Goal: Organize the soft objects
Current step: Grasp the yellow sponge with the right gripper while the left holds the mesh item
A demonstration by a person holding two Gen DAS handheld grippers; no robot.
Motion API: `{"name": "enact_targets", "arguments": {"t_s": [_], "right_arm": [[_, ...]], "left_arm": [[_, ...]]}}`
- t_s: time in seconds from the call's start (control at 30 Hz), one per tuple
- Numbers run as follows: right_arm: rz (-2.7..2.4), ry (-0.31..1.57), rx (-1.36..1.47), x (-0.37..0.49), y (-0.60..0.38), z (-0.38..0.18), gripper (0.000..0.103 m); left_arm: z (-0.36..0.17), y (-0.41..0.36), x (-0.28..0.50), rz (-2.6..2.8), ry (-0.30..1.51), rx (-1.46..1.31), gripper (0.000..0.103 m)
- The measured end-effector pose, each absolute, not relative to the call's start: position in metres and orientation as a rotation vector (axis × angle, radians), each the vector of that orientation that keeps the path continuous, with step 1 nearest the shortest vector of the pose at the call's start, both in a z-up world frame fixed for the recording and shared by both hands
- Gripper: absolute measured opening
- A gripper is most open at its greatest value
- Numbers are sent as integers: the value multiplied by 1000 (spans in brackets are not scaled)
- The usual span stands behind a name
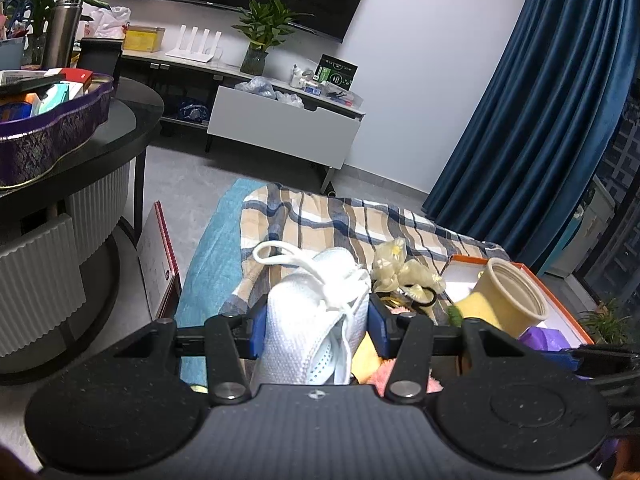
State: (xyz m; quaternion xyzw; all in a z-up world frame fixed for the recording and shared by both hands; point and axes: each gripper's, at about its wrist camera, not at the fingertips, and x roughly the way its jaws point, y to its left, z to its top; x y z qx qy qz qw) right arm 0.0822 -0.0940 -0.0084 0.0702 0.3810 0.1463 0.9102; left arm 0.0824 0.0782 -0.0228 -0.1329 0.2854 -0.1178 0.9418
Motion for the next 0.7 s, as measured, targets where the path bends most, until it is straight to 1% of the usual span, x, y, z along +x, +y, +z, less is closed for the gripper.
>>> {"name": "enact_targets", "arguments": {"t_s": [0.1, 0.23, 0.3, 0.33, 0.37, 0.43, 0.57, 0.63, 0.7], "right_arm": [[223, 795, -25, 80, -75, -13, 69], [179, 782, -156, 81, -59, -22, 69], [158, 782, -223, 82, -53, -28, 64], [153, 777, -240, 81, -51, -30, 59], [156, 762, -243, 78, -50, -30, 53], [172, 724, -230, 73, -52, -25, 48], [213, 651, -138, 69, -63, -4, 47], [227, 636, -95, 68, -70, 5, 46], [269, 639, 8, 69, -82, 11, 47]], "left_arm": [[-26, 76, 83, -246, 591, -264, 50], [-26, 76, 83, -251, 591, -259, 50], [-25, 76, 82, -250, 588, -261, 50], [-24, 76, 80, -248, 587, -262, 50], [-23, 76, 80, -246, 586, -263, 50], [-21, 75, 78, -244, 582, -268, 50], [-13, 71, 72, -243, 570, -274, 50], [-11, 68, 69, -246, 566, -268, 50], [-9, 65, 67, -240, 565, -266, 50]]}}
